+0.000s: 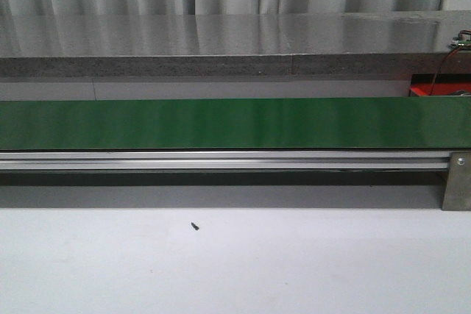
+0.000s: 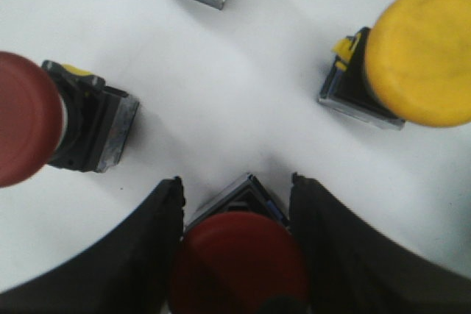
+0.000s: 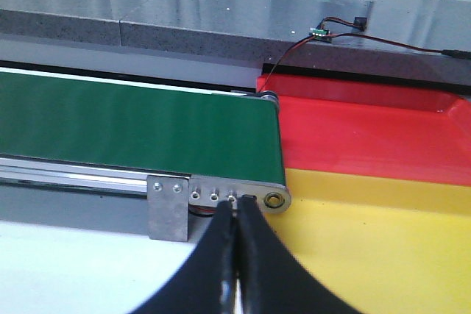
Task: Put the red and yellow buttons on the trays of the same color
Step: 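Grasp the red push button with the left gripper and carry it over the belt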
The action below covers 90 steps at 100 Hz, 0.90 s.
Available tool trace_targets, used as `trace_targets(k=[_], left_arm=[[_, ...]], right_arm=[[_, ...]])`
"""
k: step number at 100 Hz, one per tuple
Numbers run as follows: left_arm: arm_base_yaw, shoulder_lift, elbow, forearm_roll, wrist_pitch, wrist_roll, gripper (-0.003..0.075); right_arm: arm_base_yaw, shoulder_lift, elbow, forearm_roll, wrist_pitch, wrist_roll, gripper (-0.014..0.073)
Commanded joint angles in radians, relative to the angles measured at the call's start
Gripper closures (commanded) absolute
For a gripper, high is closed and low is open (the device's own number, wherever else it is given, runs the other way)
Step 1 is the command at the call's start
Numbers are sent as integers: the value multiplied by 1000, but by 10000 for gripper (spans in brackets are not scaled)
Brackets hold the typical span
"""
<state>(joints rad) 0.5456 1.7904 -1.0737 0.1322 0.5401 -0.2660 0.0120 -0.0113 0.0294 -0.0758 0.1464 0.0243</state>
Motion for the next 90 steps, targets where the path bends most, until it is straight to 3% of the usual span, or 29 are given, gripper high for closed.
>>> trace_targets(k=[1,19,37,54,71,90], left_arm=[[0,-43,-29,-6,-7,-5,608],[0,-105,-29,-8,19,-5,740],[-6,-246,-29,-25,20,-5,739],[-79,-364,-60,-47,53,40,739],[-185,-364,-154,-87,143,134,739],[-282,-319,-228,-87,151,154,739]], right_arm=[[-7,-17,-19,0,-85,-4,690],[-7,-17,-19,0,-85,-4,690],[-7,-17,-19,0,-85,-4,690],[-7,-17,-19,0,-85,-4,690],[-7,-17,-19,0,-85,-4,690],[-7,-17,-19,0,-85,-4,690]])
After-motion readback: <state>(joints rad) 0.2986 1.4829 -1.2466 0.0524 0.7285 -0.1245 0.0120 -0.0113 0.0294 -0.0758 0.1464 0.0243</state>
